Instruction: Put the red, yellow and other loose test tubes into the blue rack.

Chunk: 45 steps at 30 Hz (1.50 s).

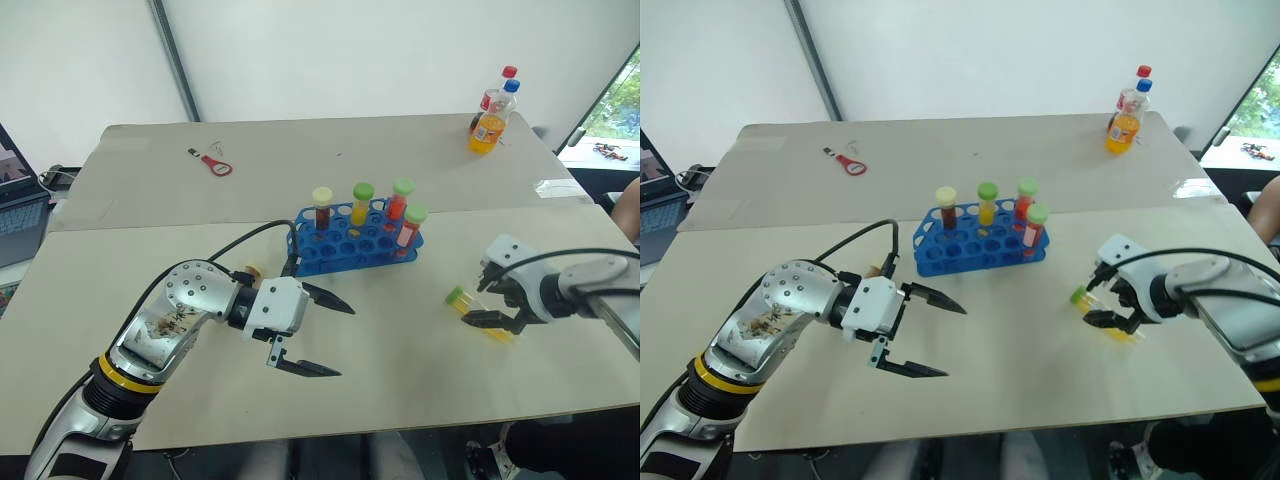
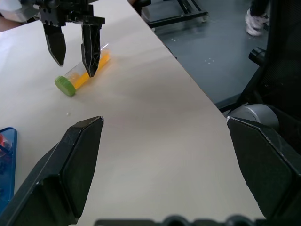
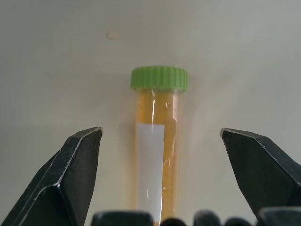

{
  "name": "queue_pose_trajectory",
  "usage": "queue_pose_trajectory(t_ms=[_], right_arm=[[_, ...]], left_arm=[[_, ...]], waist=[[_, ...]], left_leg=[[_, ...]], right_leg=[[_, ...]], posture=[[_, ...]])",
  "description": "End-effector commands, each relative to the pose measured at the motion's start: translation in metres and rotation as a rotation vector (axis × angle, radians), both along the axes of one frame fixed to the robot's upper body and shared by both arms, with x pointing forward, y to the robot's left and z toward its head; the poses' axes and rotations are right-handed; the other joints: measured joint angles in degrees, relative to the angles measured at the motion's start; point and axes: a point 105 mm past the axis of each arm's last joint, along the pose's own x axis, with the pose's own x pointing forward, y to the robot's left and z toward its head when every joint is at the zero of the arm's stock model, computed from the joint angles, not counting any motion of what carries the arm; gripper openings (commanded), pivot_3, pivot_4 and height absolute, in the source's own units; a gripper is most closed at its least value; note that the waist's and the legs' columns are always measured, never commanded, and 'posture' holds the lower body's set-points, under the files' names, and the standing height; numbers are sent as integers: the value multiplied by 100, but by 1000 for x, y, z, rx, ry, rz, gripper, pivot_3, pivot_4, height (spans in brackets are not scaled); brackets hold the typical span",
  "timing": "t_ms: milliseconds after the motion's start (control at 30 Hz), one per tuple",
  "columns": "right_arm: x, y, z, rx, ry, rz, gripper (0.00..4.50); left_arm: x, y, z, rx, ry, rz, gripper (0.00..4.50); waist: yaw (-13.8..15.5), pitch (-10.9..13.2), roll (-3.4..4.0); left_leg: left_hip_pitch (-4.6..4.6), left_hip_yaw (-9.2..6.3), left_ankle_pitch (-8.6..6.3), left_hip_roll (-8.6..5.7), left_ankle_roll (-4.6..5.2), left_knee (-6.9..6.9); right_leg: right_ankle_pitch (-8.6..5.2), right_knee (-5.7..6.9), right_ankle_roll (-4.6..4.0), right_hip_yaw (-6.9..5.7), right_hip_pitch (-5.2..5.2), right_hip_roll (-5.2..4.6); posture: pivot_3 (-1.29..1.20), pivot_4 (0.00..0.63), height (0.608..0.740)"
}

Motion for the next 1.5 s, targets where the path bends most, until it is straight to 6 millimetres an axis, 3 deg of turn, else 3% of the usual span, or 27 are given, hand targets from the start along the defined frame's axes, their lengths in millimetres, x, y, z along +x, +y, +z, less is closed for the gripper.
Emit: queue_pose_trajectory(t_ms=[33,167,533,700,833,933,1067,1267,1500], right_arm=[[6,5,3,-10,20,39,4473],[10,2,-4,-55,61,53,4473],[8,1,-8,-122,84,113,1036],[8,9,13,-33,33,98,969],[0,26,40,103,-34,132,963],[-5,38,50,183,-89,150,962],[-6,84,76,510,-418,269,961],[8,127,84,682,-785,193,960],[40,149,77,746,-1050,46,960]], left_arm=[[-2,-2,3,-18,-26,5,4500],[-2,-3,1,-20,-30,21,4500],[-2,-3,-4,-26,-35,49,4500],[4,5,2,-54,-7,107,4500],[15,19,12,-96,21,203,4500],[21,27,18,-122,36,255,4500],[37,37,29,-185,41,376,4500],[44,54,30,-184,71,464,4500],[46,58,33,-156,65,489,4500]], waist=[[5,0,0],[28,0,0],[18,0,1],[18,0,1],[16,0,1],[22,0,1],[38,-7,-16],[14,-7,-14],[5,-6,-13]], left_leg=[[-1,0,0,0,0,0],[-2,-1,0,-2,0,1],[-4,-3,0,-3,-1,1],[-5,-3,0,-3,-1,1],[-7,-6,0,-1,-1,0],[-6,-8,0,-1,-1,0],[-4,-11,0,-1,-1,-1],[-1,-12,6,-11,-13,2],[14,-13,16,-12,-30,-4]], right_leg=[[0,0,0,0,-1,0],[0,0,0,0,-2,-2],[0,3,0,-2,-7,-2],[1,4,0,-1,-9,-3],[1,6,-1,-2,-13,-1],[1,6,-1,-3,-10,-2],[2,8,0,-3,-7,0],[4,45,-1,3,-20,-6],[7,60,-7,1,-20,-2]], posture=[[0,150,740],[0,150,740],[0,150,740],[0,150,740],[0,150,740],[0,150,740],[0,150,740],[0,150,740],[0,150,740]])
